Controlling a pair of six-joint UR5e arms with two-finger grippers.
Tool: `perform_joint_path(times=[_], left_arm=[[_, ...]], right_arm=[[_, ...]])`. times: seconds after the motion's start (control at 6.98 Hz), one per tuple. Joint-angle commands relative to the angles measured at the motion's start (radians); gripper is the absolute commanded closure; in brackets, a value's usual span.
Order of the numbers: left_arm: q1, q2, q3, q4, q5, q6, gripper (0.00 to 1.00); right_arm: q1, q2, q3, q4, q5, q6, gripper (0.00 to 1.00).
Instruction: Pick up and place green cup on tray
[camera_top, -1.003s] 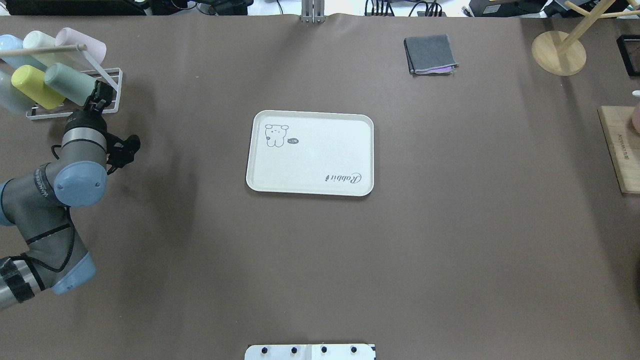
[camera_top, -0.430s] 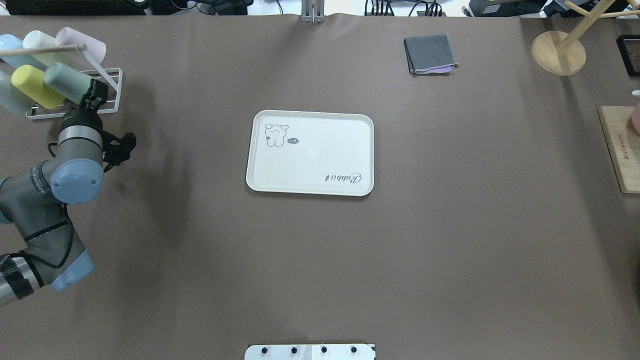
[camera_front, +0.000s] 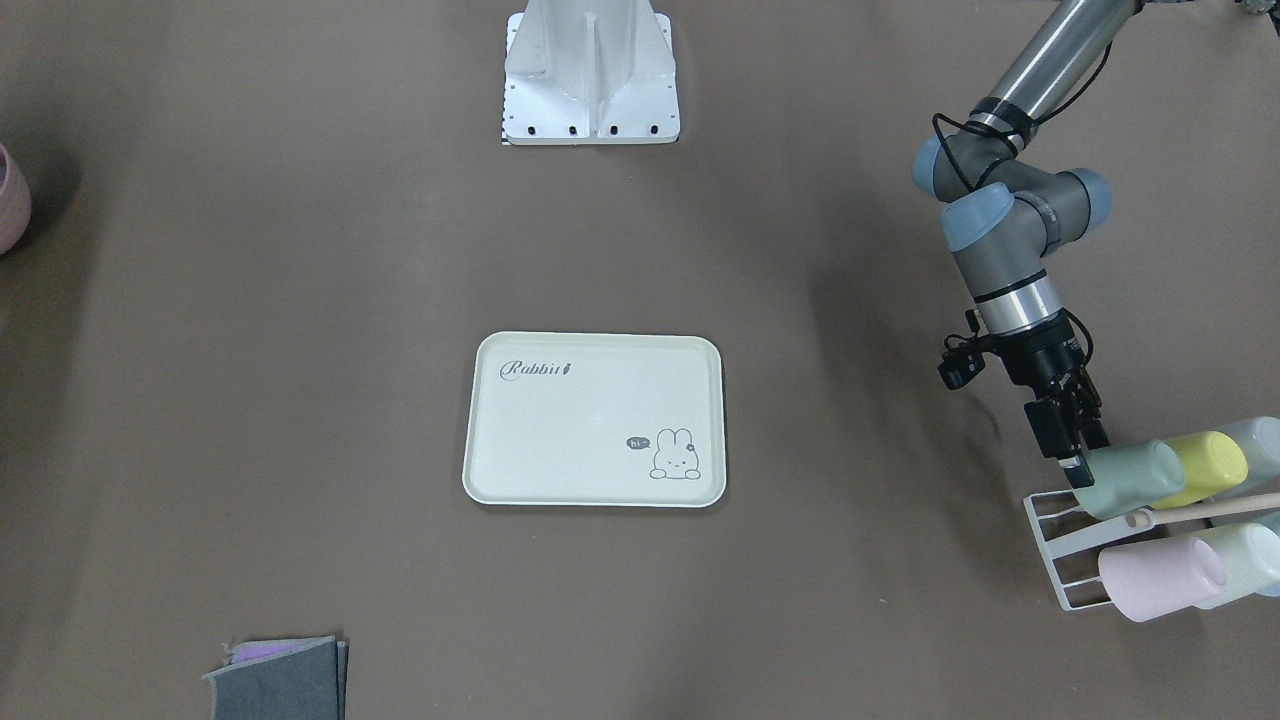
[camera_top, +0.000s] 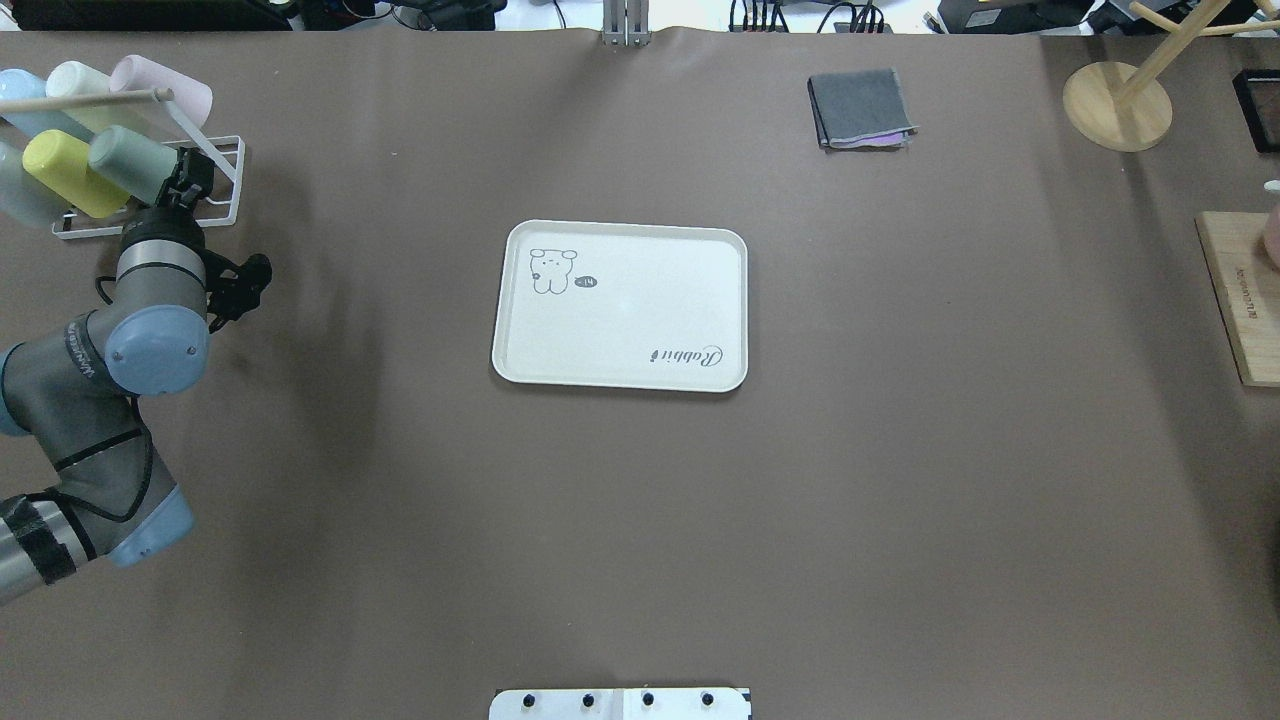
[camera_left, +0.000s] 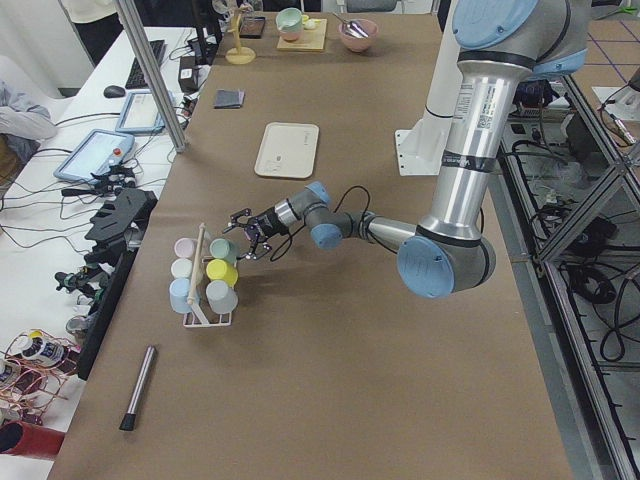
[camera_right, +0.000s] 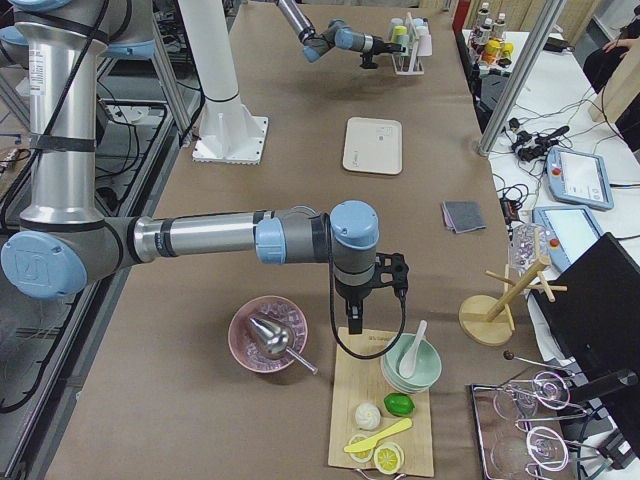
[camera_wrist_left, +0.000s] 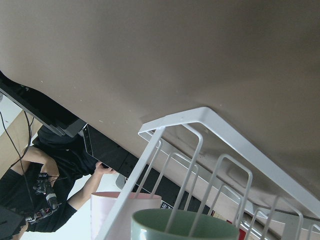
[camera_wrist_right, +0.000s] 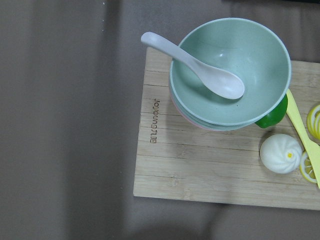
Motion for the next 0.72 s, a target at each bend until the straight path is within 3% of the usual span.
perform_joint_path(times=[0.0,0.57], left_arm=[[-0.006,-0.018,0.022,0.000,0.000,0.000,0.03],[-0.011,-0.023,0.035,-0.012,0.000,0.000,0.03]], right_arm=[[-0.002,-0.009,0.004,-0.001,-0.009,0.002,0.00],[-0.007,-0.009,-0.021,0.002,-0.003,0.007,0.00]])
